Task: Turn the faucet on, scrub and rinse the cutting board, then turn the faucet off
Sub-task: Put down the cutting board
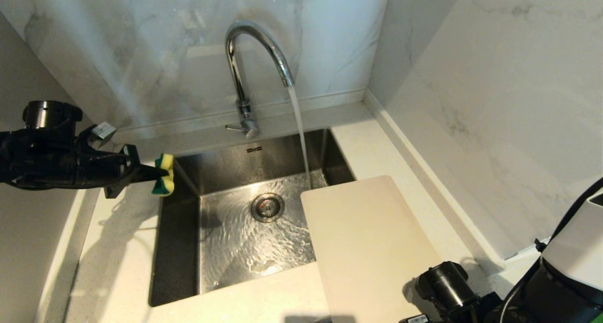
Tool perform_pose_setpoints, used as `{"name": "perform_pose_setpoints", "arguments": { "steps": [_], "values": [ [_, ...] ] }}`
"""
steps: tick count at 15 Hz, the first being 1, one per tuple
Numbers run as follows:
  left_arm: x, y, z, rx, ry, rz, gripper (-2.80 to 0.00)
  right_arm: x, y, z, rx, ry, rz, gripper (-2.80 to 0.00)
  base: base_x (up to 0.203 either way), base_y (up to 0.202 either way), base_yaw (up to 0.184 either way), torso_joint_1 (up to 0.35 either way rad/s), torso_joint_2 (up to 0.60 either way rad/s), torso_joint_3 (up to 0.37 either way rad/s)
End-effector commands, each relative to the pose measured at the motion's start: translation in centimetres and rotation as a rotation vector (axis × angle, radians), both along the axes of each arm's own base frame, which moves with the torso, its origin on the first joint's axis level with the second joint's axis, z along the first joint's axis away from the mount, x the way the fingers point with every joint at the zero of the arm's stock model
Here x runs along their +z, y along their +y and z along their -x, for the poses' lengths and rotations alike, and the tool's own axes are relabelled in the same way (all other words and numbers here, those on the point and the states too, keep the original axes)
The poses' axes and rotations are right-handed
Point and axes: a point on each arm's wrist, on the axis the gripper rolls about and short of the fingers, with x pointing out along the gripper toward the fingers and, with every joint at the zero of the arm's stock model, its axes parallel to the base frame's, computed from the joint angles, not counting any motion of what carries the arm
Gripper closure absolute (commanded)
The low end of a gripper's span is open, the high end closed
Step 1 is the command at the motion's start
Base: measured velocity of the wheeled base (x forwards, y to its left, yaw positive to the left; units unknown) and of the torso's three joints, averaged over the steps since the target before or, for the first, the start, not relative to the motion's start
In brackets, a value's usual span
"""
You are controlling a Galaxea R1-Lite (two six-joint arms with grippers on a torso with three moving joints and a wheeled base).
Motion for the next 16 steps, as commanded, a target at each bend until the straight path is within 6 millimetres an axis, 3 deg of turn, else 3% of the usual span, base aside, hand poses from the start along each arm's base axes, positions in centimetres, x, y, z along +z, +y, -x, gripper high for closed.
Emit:
{"name": "perform_pose_setpoints", "arguments": {
  "steps": [1, 14, 15, 16],
  "values": [
    [0.05, 0.00, 0.01, -0.002, 0.000, 0.006, 0.00, -0.23, -0.11, 0.36, 0.008, 0.021, 0.010, 0.00, 0.000, 0.000, 0.000, 0.000, 0.00, 0.000],
    [0.70, -0.76, 0.17, -0.020, -0.021, 0.000, 0.00, -0.88, 0.07, 0.25, 0.015, 0.054, 0.008, 0.00, 0.000, 0.000, 0.000, 0.000, 0.00, 0.000],
    [0.67, -0.73, 0.15, -0.020, -0.020, 0.001, 0.00, -0.86, 0.05, 0.27, 0.014, 0.052, 0.011, -2.80, 0.000, 0.000, 0.000, 0.000, 0.00, 0.000],
    [0.61, -0.78, 0.12, -0.022, -0.019, 0.001, 0.00, -0.79, 0.04, 0.36, 0.017, 0.047, 0.014, -2.80, 0.000, 0.000, 0.000, 0.000, 0.00, 0.000]
  ]
}}
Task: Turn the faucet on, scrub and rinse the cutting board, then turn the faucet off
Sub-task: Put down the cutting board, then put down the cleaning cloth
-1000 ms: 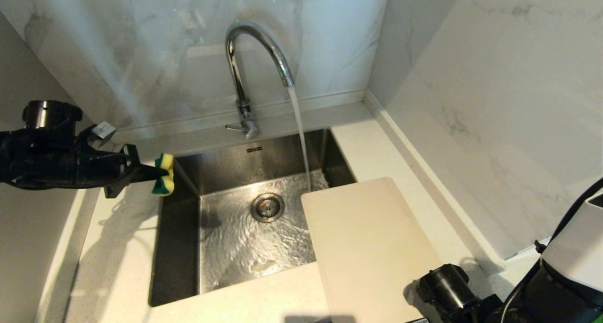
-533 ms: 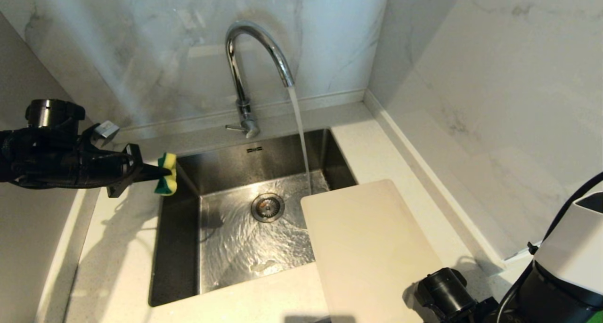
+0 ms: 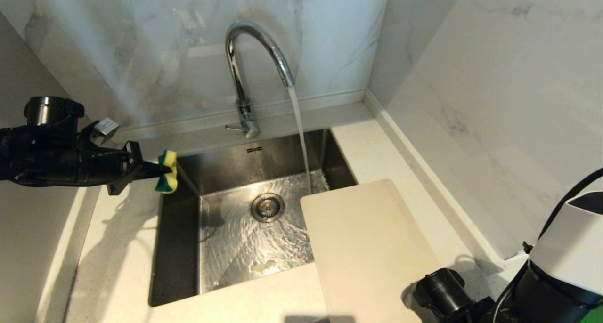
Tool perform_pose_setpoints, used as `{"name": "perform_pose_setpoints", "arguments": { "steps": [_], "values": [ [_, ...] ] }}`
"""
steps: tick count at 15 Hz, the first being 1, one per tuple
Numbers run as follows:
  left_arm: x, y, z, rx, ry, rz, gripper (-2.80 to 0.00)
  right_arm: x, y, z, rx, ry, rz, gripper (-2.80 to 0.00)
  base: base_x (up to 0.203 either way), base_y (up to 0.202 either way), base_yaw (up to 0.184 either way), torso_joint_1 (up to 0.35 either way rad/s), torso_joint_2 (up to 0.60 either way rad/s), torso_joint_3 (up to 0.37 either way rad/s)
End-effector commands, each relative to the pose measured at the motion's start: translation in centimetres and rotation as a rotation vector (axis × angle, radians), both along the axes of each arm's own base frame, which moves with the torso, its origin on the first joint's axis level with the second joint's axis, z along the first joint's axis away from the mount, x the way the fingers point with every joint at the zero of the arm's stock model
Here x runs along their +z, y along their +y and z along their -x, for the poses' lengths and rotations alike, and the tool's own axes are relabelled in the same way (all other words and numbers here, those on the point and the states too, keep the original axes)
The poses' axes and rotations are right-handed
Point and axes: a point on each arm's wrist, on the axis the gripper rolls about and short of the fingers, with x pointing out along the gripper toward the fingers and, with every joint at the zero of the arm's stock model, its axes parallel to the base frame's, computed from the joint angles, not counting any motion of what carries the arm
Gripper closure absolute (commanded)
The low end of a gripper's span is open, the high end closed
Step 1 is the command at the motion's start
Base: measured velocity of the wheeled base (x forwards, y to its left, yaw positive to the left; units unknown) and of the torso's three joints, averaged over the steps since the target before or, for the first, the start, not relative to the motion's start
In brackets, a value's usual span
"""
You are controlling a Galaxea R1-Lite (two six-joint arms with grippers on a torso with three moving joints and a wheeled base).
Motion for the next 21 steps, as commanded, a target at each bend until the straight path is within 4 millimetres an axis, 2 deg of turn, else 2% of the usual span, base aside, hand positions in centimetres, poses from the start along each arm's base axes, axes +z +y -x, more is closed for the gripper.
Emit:
{"name": "perform_pose_setpoints", "arguments": {
  "steps": [1, 7, 10, 16, 21],
  "values": [
    [0.0, 0.0, 0.0, -0.003, 0.002, 0.005, 0.00, 0.2, 0.0, 0.1, 0.010, -0.012, 0.000, -2.80, 0.000, 0.000, 0.000, 0.000, 0.00, 0.000],
    [1.2, -0.6, 1.0, -0.014, -0.025, 0.004, 0.00, 1.8, -0.4, 1.2, 0.017, -0.062, -0.040, -2.80, 0.000, 0.000, 0.000, 0.000, 0.00, 0.000],
    [2.0, -0.6, 1.9, -0.013, -0.026, 0.005, 0.00, 2.9, -0.9, 2.5, 0.018, -0.105, -0.059, -2.80, 0.000, 0.000, 0.000, 0.000, 0.00, 0.000],
    [4.3, -0.7, 4.5, -0.003, -0.050, -0.001, 0.00, 5.6, -1.5, 4.2, 0.040, -0.223, -0.163, -2.80, 0.000, 0.000, 0.000, 0.000, 0.00, 0.000],
    [6.1, -0.8, 7.2, -0.006, -0.070, -0.002, 0.00, 6.5, -2.4, 7.0, 0.006, -0.217, -0.276, -2.80, 0.000, 0.000, 0.000, 0.000, 0.00, 0.000]
  ]
}}
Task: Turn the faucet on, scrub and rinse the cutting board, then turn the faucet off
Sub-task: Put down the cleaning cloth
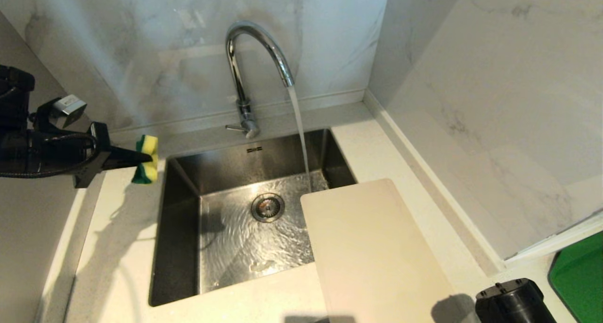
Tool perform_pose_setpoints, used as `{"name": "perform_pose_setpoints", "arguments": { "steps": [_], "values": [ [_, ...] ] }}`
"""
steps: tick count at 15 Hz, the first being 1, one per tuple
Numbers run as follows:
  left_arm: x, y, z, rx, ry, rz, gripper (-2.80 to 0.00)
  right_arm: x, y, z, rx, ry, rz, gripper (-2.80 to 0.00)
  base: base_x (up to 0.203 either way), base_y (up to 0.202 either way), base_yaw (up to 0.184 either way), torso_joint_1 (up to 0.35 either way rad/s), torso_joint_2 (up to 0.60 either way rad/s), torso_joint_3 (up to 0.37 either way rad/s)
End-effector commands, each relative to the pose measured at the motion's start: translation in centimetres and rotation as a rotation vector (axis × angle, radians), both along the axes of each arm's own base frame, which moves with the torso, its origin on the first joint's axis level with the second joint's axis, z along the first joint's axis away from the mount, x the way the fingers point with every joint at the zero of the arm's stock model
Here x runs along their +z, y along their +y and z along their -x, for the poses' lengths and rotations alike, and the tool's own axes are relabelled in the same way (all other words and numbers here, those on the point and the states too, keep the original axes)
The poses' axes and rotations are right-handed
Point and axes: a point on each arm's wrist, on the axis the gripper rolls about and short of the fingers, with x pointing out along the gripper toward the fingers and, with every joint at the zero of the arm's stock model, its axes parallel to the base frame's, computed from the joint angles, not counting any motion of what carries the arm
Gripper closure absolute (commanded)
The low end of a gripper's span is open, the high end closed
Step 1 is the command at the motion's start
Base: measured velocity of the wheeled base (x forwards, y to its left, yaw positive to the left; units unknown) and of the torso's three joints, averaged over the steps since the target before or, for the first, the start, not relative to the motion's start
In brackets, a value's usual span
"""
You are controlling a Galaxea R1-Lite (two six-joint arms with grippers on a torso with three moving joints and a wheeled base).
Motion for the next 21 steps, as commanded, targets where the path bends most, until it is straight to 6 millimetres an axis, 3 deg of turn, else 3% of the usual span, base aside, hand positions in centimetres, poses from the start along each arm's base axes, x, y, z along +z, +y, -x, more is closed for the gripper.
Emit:
{"name": "perform_pose_setpoints", "arguments": {
  "steps": [1, 2, 5, 10, 15, 21],
  "values": [
    [1.2, -0.3, 1.6, -0.010, -0.034, 0.003, 0.00, 0.7, -0.4, 1.7, 0.014, 0.012, -0.122, -2.80, 0.000, 0.000, 0.000, 0.000, 0.00, 0.000],
    [1.4, -0.5, 1.9, -0.012, -0.037, -0.001, 0.00, 0.8, -0.5, 2.1, 0.000, 0.030, -0.160, 0.00, 0.000, 0.000, 0.000, 0.000, 0.00, 0.000],
    [1.3, -1.4, 2.2, -0.024, -0.036, -0.010, 0.00, 2.0, -0.5, 2.0, -0.093, 0.051, -0.247, 0.00, 0.000, 0.000, 0.000, 0.000, 0.00, 0.000],
    [1.3, -1.4, 2.2, -0.009, -0.036, -0.023, 0.00, 6.7, 0.7, -1.1, -0.220, -0.014, -0.442, 0.00, 0.000, 0.000, 0.000, 0.000, 0.00, 0.000],
    [1.5, -1.9, 2.4, -0.022, -0.042, -0.022, 0.00, 12.7, 2.9, -6.8, -0.290, -0.148, -0.672, 0.00, 0.000, 0.000, 0.000, 0.000, 0.00, 0.000],
    [1.4, -1.9, 2.2, -0.022, -0.039, -0.023, 0.00, 20.9, 4.6, -13.8, -0.607, -0.318, -1.008, 0.00, 0.000, 0.000, 0.000, 0.000, 0.00, 0.000]
  ]
}}
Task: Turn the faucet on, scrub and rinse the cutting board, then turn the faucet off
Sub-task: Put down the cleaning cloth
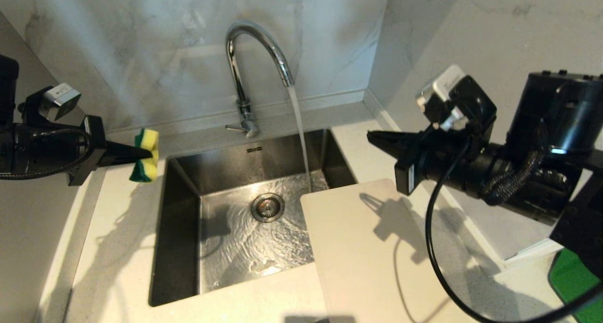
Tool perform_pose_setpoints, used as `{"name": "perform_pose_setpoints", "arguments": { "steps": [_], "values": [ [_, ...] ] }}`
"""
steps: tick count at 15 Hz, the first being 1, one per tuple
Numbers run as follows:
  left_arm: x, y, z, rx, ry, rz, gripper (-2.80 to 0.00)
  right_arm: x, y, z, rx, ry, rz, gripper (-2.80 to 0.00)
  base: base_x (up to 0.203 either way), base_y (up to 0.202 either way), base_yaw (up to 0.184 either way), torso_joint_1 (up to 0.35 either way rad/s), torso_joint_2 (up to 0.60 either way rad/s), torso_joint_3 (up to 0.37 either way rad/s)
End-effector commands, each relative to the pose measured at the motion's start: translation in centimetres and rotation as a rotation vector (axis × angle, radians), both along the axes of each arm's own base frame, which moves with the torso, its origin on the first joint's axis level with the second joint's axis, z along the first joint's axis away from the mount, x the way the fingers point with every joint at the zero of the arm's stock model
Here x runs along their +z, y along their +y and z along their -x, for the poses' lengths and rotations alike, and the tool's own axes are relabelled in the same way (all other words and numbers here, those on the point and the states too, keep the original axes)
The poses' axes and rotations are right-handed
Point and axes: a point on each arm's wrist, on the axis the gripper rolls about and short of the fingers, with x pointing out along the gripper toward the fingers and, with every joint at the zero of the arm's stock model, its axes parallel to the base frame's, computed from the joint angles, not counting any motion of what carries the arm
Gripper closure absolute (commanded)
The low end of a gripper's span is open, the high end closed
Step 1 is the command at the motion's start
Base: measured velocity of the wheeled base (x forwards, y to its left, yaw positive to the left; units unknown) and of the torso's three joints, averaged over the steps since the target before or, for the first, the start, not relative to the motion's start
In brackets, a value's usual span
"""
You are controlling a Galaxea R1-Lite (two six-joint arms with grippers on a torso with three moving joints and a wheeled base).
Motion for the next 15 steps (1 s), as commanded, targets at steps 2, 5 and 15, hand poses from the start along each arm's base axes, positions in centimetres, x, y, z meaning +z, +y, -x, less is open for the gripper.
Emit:
{"name": "perform_pose_setpoints", "arguments": {
  "steps": [2, 5, 15],
  "values": [
    [-0.1, 0.0, -0.2, 0.000, 0.006, 0.002, 0.00, 3.7, 0.0, -5.4, -0.235, -0.075, -0.127, 0.00, 0.000, 0.000, 0.000, 0.000, 0.00, 0.000],
    [-0.1, 0.0, -0.2, 0.013, 0.005, -0.007, 0.00, 6.1, -4.9, -8.5, -0.493, -0.096, -0.154, 0.00, 0.000, 0.000, 0.000, 0.000, 0.00, 0.000],
    [-0.1, -0.5, -0.1, 0.004, 0.004, -0.012, 0.00, 8.2, -8.6, -1.4, -0.566, -0.115, -0.208, 0.00, 0.000, 0.000, 0.000, 0.000, 0.00, 0.000]
  ]
}}
